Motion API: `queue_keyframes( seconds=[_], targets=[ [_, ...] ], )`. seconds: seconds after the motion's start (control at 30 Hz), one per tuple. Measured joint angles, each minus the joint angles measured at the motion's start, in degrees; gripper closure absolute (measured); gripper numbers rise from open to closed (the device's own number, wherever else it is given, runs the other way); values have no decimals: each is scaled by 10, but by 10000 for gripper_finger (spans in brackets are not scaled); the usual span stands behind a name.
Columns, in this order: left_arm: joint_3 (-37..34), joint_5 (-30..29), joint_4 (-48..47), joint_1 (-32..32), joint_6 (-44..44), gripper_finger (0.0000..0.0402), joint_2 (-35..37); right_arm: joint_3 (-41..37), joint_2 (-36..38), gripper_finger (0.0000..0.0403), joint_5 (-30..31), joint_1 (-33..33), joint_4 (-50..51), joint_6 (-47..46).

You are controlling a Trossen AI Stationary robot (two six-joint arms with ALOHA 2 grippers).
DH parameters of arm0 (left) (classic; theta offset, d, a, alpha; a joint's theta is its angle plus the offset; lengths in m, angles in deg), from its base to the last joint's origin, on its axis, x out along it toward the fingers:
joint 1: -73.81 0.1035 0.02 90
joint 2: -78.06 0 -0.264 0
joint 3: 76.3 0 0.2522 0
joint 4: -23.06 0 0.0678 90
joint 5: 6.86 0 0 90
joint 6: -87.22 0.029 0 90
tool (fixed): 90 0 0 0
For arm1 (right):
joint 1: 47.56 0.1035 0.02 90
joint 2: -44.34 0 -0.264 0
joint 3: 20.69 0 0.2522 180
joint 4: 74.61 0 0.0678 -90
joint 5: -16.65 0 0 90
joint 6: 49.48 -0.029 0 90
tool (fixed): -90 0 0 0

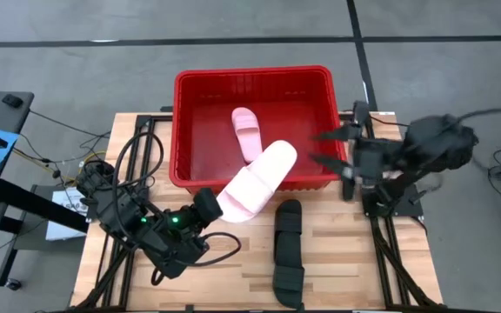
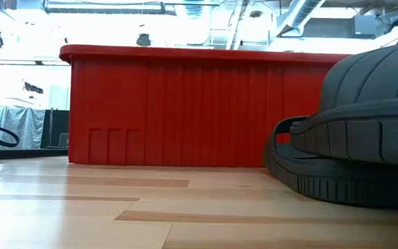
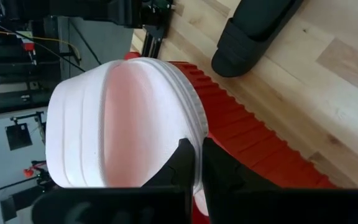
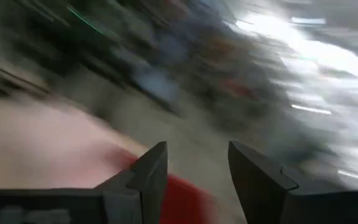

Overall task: Pick and place slides into bin
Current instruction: Put the pink slipper in the red bin

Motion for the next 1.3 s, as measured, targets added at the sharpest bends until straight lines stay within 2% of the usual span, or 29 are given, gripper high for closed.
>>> queue_keyframes(
  seconds=[0.1,0.17,0.2,0.3,0.4,0.63,0.83,1.03,1.3],
  targets=[
    [0,0,0,-2,-3,402,0,83,-18,241,-234,-56,109,-112],
    [0,0,0,-3,-2,402,0,112,-26,241,-334,-92,166,-143],
    [0,0,0,-4,-2,402,0,119,-29,241,-354,-109,181,-145],
    [0,0,0,-4,-4,402,0,121,-36,241,-350,-152,228,-131],
    [0,-5,0,-8,-9,402,0,120,-57,241,-345,-183,258,-49],
    [0,-25,0,-24,-15,402,0,120,-104,241,-353,-179,237,3],
    [0,-26,0,-31,-18,402,0,120,-136,241,-327,-185,227,22],
    [0,-25,0,-35,-19,402,0,120,-138,238,-264,-219,222,-15],
    [0,-26,0,-35,-18,402,0,122,-131,215,-233,-255,239,-140]
  ],
)
